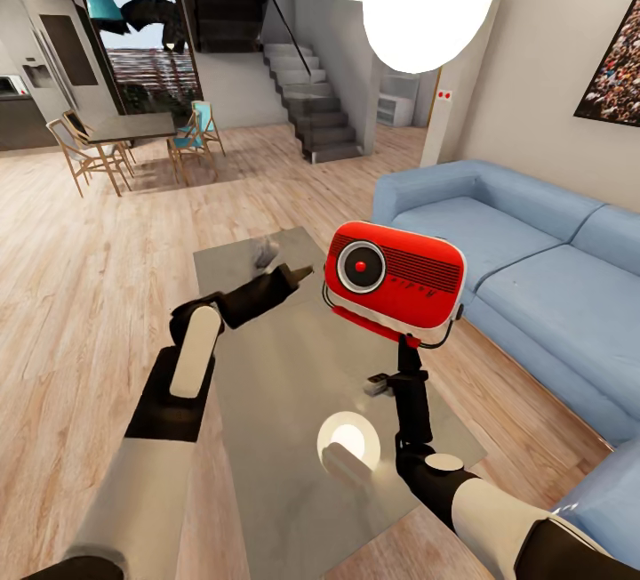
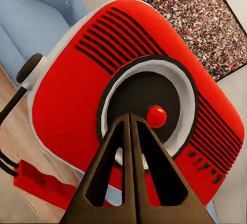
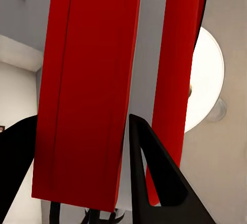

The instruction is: Turn on the radio receiver that's on the table in the living room.

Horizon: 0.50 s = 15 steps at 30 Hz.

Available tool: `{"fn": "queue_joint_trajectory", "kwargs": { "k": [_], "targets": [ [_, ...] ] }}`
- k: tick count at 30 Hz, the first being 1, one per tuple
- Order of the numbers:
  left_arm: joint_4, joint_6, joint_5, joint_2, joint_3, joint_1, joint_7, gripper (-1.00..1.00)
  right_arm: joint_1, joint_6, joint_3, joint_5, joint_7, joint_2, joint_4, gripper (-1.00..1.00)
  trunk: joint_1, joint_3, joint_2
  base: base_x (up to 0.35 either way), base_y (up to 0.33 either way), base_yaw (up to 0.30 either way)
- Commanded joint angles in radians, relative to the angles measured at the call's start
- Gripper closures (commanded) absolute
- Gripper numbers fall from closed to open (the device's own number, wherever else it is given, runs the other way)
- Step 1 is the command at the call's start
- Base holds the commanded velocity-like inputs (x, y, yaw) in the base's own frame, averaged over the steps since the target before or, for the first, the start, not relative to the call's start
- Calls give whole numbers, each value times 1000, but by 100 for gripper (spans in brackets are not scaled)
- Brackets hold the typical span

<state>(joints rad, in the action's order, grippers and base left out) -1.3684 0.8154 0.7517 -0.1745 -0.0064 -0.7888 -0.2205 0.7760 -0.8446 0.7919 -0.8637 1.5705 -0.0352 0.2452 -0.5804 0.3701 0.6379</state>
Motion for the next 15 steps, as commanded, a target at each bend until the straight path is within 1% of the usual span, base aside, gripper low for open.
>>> {"fn": "queue_joint_trajectory", "kwargs": {
  "k": [1,8,12,15],
  "targets": [
    [17,0,1,0,1,-1,0,100,0,1,1,-3,0,0,1,100,0,0,0,0,0,0],
    [100,-2,5,0,0,-33,-6,100,0,-5,1,-3,0,-3,1,100,0,0,0,0,0,0],
    [116,-1,9,0,-3,-46,-14,100,0,-6,1,-3,0,-3,0,100,0,0,0,0,0,0],
    [120,3,10,0,-4,-52,-33,100,0,-8,1,-3,0,-3,0,100,0,0,0,0,0,0]
  ]
}}
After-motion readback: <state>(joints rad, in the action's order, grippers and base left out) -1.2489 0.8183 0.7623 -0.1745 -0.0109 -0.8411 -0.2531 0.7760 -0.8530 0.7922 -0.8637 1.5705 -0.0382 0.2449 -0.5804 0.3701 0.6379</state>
